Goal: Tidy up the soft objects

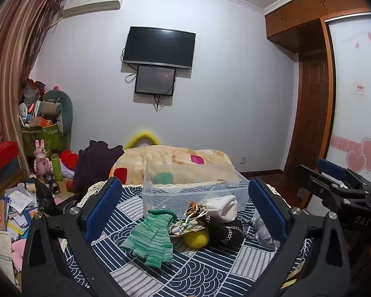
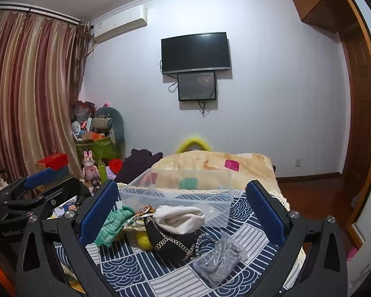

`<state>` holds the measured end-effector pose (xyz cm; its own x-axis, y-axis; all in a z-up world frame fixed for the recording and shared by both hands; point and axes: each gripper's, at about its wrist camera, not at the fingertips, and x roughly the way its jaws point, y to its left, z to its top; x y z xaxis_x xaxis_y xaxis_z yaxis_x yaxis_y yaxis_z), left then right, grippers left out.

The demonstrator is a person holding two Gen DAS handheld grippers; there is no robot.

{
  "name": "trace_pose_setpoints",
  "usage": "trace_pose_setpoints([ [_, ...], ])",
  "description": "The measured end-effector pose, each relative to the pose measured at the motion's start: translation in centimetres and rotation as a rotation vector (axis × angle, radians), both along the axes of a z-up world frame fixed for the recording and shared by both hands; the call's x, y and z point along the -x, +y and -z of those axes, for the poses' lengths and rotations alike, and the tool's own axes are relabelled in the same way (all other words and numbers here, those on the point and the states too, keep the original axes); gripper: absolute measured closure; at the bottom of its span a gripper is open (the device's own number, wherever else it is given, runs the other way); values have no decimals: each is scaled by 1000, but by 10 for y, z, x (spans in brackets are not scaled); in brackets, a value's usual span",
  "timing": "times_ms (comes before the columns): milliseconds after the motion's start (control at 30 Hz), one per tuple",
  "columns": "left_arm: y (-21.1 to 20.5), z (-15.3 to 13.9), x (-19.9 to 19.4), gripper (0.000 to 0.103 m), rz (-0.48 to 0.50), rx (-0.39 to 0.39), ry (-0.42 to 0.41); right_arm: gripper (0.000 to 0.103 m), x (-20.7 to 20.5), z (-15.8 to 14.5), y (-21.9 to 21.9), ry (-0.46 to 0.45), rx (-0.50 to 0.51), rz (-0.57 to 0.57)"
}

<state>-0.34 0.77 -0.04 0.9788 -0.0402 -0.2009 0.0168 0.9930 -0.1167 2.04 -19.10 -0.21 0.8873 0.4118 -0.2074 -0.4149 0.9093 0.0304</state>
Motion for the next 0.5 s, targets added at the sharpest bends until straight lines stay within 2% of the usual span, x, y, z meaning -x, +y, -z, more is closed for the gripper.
trace_pose_setpoints([
  [500,-2,-1,2,0,9,1,1,0,2,-1,-1,1,-3,-6],
])
